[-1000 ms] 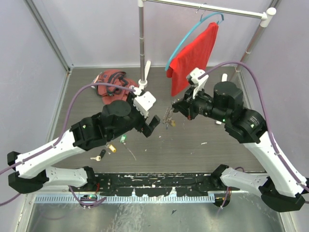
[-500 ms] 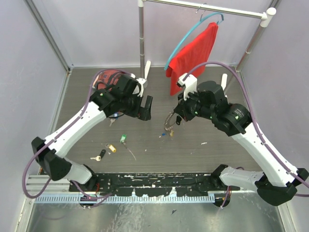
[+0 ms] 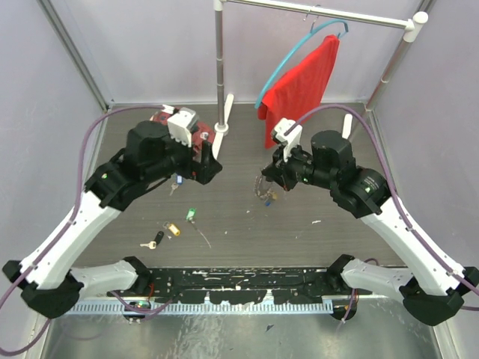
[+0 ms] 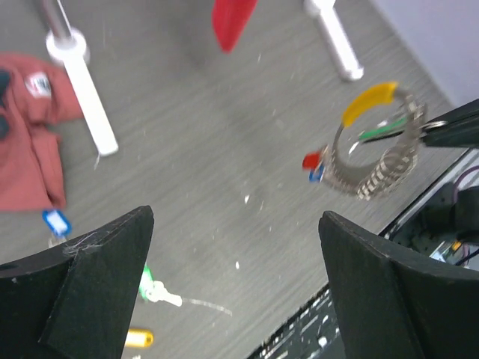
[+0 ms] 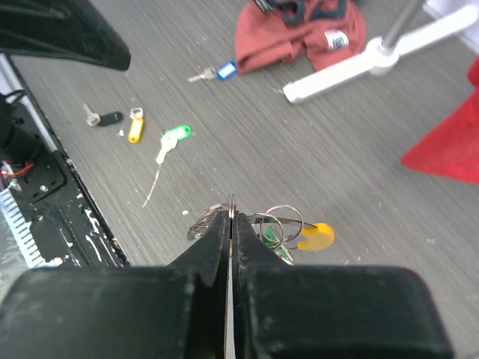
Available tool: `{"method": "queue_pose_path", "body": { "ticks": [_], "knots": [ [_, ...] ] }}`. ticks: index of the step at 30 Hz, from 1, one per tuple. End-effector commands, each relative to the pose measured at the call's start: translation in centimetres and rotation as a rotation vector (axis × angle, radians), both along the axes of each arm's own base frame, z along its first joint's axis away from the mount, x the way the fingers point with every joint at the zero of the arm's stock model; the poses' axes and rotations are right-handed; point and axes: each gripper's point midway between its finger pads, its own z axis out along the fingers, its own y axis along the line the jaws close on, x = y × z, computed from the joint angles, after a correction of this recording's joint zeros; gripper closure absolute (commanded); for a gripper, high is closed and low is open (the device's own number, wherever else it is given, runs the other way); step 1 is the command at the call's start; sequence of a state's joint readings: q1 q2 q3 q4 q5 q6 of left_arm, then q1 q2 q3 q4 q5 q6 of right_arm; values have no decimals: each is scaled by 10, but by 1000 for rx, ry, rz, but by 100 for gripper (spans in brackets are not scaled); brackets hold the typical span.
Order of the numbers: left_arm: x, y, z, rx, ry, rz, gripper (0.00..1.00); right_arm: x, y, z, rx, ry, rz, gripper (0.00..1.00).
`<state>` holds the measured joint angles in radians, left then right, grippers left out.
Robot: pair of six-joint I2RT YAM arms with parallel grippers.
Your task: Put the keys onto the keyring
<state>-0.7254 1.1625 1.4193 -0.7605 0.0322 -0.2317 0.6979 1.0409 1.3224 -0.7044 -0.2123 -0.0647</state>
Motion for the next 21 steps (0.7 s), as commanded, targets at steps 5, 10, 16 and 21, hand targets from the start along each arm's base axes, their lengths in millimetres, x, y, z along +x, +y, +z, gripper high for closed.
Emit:
{"method": "queue_pose_path", "body": {
  "ticks": [5, 10, 16, 21],
  "knots": [
    [-15, -14, 107, -260, -394, -168, 2, -33, 28, 86, 168, -328, 336, 99],
    [-53, -25, 147, -356, -548, -372, 5, -58, 34, 119, 269, -418, 462, 99],
    [-97, -36, 163, -428, -661, -574, 21, -85, 32, 166, 446, -524, 527, 99],
    [-110, -47, 163, -443, -640, -683, 40, -99, 31, 187, 546, -562, 573, 99]
  ]
}}
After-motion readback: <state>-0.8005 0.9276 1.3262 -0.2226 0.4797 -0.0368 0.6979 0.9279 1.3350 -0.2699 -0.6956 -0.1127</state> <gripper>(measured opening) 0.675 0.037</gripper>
